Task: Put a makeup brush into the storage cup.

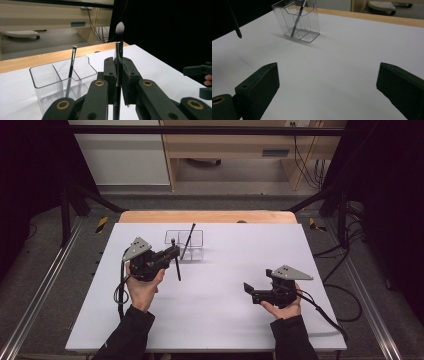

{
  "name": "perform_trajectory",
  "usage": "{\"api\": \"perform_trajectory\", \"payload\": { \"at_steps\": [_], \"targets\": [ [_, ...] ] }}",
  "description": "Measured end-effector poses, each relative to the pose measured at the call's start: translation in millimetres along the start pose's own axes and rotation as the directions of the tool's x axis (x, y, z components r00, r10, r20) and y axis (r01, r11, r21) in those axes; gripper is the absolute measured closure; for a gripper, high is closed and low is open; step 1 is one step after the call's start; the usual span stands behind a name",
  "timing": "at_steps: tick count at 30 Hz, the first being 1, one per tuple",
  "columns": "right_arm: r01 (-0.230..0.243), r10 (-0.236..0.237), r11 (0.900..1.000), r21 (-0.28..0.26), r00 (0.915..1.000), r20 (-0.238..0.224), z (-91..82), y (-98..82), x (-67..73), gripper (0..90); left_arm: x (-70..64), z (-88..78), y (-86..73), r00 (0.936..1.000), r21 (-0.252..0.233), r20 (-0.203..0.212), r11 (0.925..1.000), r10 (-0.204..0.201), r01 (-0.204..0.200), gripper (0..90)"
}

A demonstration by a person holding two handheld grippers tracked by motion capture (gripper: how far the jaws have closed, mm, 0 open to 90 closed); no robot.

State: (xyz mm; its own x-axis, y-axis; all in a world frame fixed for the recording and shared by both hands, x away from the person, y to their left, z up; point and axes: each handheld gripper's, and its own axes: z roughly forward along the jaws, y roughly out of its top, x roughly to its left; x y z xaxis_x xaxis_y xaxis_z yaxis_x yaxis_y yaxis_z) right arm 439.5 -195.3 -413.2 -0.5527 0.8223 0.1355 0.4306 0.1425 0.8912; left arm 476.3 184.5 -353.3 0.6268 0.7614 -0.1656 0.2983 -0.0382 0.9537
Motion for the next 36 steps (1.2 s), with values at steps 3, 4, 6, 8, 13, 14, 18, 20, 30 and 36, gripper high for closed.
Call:
{"api": "perform_trajectory", "payload": {
  "at_steps": [3, 4, 6, 8, 13, 14, 18, 20, 30, 36],
  "targets": [
    [-0.005, 0.005, 1.000, 0.004, 1.0000, 0.007, -1.8, -2.4, -2.0, 4.8, 2.8, 3.0, 1.4, 1.0000, 0.005, -0.008, 1.0000, 0.001, -0.001, 82.6],
    [-0.005, 0.005, 1.000, 0.007, 0.9999, 0.010, -2.4, -3.1, -2.4, 4.6, 4.5, 5.2, 2.4, 0.9999, 0.008, -0.012, 1.0000, 0.001, -0.001, 82.6],
    [0.003, -0.003, 1.000, 0.011, 0.9998, 0.022, -3.7, -4.2, -2.6, 4.6, 6.1, 6.9, 3.7, 0.9999, 0.010, -0.011, 0.9999, -0.002, 0.003, 82.6],
    [0.003, -0.003, 1.000, 0.007, 0.9997, 0.025, -4.9, -5.6, -2.9, 4.6, 7.8, 7.8, 5.7, 0.9999, 0.009, -0.013, 0.9999, -0.006, 0.006, 82.6],
    [-0.005, 0.004, 1.000, 0.015, 0.9995, 0.032, -6.3, -7.7, -4.8, 4.3, 9.6, 9.6, 9.7, 0.9997, 0.011, -0.024, 0.9999, 0.008, -0.008, 82.6],
    [-0.006, 0.005, 1.000, 0.018, 0.9994, 0.035, -7.1, -8.8, -5.8, 4.3, 10.9, 10.8, 11.6, 0.9995, 0.011, -0.028, 0.9999, 0.011, -0.011, 82.6],
    [-0.006, 0.005, 1.000, 0.025, 0.9992, 0.040, -7.9, -10.5, -7.0, 4.1, 13.1, 13.9, 15.7, 0.9992, 0.015, -0.036, 0.9998, 0.017, -0.016, 82.6],
    [-0.004, 0.003, 1.000, 0.029, 0.9989, 0.046, -8.3, -11.3, -7.4, 4.0, 13.5, 15.7, 17.7, 0.9990, 0.015, -0.039, 0.9996, 0.024, -0.023, 82.6],
    [-0.006, 0.004, 0.999, 0.035, 0.9976, 0.070, -10.9, -14.0, -9.3, 3.2, 16.8, 26.9, 27.2, 0.9975, 0.028, -0.057, 0.9988, 0.042, -0.040, 82.6],
    [-0.008, 0.005, 0.999, 0.039, 0.9969, 0.078, -12.2, -14.9, -10.6, 3.1, 18.1, 32.7, 33.2, 0.9967, 0.030, -0.064, 0.9983, 0.051, -0.049, 82.6]
  ]
}}
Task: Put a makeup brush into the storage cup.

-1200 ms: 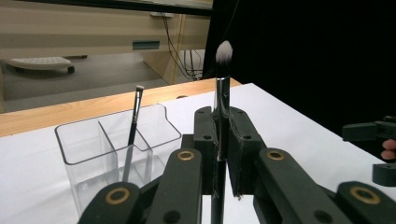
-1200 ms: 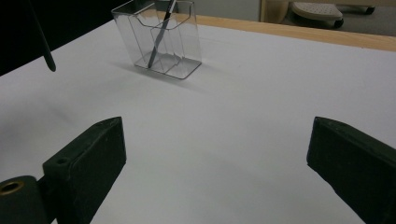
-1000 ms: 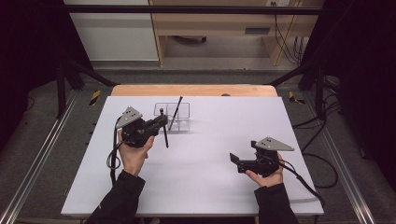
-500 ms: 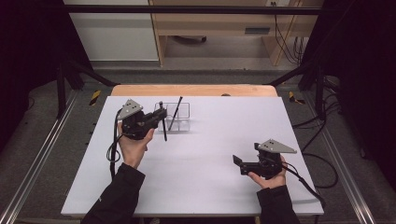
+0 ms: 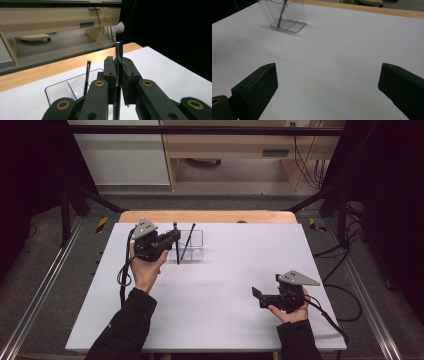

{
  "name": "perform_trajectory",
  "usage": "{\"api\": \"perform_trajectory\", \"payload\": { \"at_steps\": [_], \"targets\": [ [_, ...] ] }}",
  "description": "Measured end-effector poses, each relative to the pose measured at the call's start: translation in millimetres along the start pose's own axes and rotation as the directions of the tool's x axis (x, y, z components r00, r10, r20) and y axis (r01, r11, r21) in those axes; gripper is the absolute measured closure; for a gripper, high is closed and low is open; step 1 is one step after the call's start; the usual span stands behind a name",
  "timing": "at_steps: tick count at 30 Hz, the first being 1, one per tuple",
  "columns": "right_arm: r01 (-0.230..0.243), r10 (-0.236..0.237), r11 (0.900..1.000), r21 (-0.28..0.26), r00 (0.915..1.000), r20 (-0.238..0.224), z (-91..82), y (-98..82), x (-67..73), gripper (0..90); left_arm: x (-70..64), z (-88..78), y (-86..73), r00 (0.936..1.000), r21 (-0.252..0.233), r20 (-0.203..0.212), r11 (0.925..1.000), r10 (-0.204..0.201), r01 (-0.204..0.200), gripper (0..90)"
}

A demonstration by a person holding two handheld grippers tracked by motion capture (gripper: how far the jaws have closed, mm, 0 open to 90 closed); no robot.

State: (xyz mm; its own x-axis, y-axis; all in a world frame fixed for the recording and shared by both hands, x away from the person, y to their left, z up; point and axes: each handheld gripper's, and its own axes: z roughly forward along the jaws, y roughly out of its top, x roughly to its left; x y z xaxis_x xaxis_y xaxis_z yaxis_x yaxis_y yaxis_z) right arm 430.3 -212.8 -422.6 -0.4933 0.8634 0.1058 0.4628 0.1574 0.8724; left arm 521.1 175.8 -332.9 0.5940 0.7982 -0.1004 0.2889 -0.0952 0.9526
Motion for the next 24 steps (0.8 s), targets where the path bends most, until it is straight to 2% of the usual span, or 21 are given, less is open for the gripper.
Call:
{"api": "perform_trajectory", "payload": {
  "at_steps": [11, 24],
  "targets": [
    [0.002, -0.002, 1.000, -0.005, 1.0000, 0.001, -0.7, 0.5, -0.5, 2.8, 3.0, 13.1, 15.8, 0.9999, -0.007, -0.010, 1.0000, 0.005, -0.005, 82.6],
    [0.001, -0.001, 1.000, -0.010, 1.0000, 0.000, -1.3, 1.0, -0.8, 2.7, 4.4, 31.0, 26.0, 0.9996, -0.001, -0.025, 0.9999, 0.016, -0.016, 82.6]
  ]
}}
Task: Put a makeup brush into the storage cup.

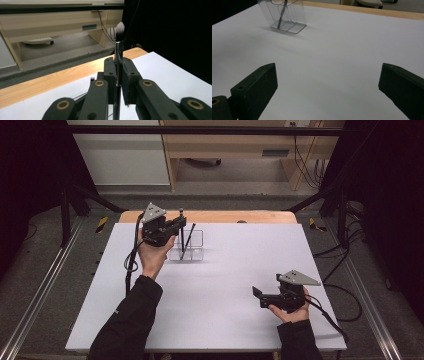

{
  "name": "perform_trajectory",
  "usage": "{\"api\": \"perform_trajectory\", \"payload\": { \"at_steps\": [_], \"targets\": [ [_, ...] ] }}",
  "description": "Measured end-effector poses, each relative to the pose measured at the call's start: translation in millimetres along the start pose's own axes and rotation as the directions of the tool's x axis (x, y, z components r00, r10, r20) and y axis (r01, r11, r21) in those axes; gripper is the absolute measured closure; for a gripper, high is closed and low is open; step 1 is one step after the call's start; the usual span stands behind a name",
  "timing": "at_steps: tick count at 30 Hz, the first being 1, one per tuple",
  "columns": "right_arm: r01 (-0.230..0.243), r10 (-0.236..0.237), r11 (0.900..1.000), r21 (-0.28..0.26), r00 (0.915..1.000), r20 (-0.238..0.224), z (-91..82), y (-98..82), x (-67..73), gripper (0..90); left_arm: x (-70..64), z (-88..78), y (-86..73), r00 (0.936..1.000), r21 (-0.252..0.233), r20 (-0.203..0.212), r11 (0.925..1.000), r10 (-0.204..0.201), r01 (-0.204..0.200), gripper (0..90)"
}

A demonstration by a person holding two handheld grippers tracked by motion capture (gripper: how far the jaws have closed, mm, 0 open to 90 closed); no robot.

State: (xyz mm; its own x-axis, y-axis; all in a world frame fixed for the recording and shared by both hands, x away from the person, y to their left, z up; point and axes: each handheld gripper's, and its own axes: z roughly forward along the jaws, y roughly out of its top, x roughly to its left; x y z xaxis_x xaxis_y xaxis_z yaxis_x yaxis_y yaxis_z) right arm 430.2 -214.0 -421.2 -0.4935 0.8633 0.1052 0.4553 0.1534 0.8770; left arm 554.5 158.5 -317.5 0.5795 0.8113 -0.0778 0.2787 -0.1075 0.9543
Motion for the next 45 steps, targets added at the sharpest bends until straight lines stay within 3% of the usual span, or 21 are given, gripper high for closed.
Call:
{"api": "perform_trajectory", "payload": {
  "at_steps": [16, 45],
  "targets": [
    [0.004, -0.004, 1.000, 0.007, 1.0000, -0.001, 1.2, -0.7, 0.5, 2.6, 19.8, 14.3, 6.9, 0.9981, -0.004, -0.038, 0.9988, -0.048, 0.048, 82.7],
    [-0.007, 0.007, 1.000, -0.006, 1.0000, -0.005, -0.1, 0.5, -0.3, 2.3, 30.0, 47.3, 5.1, 0.9962, 0.012, -0.083, 0.9996, -0.026, 0.027, 82.7]
  ]
}}
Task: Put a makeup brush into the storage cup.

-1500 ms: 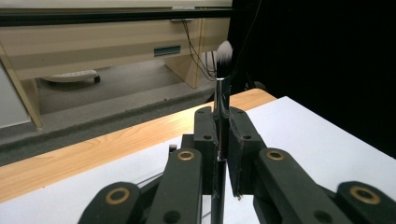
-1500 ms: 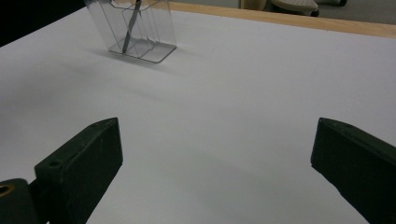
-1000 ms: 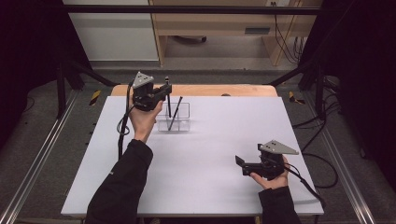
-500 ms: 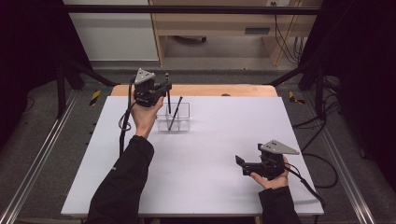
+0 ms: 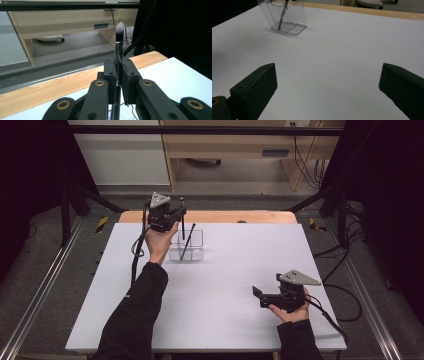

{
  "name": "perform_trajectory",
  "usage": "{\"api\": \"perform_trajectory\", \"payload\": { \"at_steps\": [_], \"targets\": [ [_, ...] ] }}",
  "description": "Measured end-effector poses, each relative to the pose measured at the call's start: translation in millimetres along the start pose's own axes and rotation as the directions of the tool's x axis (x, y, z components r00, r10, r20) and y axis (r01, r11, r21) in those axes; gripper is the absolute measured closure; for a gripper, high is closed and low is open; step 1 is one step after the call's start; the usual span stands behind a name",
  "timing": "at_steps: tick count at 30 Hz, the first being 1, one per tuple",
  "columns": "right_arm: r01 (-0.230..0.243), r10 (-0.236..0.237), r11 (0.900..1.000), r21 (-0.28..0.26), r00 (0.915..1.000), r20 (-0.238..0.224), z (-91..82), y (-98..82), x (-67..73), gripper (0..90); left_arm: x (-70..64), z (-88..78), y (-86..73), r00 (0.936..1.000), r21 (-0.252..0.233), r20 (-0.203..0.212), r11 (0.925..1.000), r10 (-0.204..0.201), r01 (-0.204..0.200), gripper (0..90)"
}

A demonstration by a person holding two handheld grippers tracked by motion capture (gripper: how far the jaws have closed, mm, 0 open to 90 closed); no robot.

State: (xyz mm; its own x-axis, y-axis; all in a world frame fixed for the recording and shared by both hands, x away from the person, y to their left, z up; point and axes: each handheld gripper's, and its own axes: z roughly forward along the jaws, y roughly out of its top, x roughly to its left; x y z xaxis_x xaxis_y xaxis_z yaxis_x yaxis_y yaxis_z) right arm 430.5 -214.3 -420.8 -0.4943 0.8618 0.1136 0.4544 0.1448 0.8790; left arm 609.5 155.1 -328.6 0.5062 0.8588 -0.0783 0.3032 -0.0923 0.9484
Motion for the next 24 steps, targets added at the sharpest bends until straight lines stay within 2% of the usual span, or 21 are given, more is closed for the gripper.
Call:
{"api": "perform_trajectory", "payload": {
  "at_steps": [7, 15, 24],
  "targets": [
    [0.002, -0.002, 1.000, -0.001, 1.0000, -0.002, -0.2, 0.0, 0.0, 2.3, 3.1, 5.2, -4.0, 0.9997, 0.018, -0.020, 0.9997, 0.015, -0.014, 82.8],
    [0.001, -0.001, 1.000, 0.000, 1.0000, -0.001, 0.7, -0.3, 0.4, 2.3, 3.7, 8.4, -10.9, 0.9994, 0.035, -0.023, 0.9991, 0.025, -0.025, 82.8],
    [0.002, -0.002, 1.000, 0.006, 1.0000, -0.001, 1.6, -0.8, 0.7, 2.2, 5.9, 8.0, -20.5, 0.9996, 0.038, -0.021, 0.9991, 0.018, -0.017, 82.8]
  ]
}}
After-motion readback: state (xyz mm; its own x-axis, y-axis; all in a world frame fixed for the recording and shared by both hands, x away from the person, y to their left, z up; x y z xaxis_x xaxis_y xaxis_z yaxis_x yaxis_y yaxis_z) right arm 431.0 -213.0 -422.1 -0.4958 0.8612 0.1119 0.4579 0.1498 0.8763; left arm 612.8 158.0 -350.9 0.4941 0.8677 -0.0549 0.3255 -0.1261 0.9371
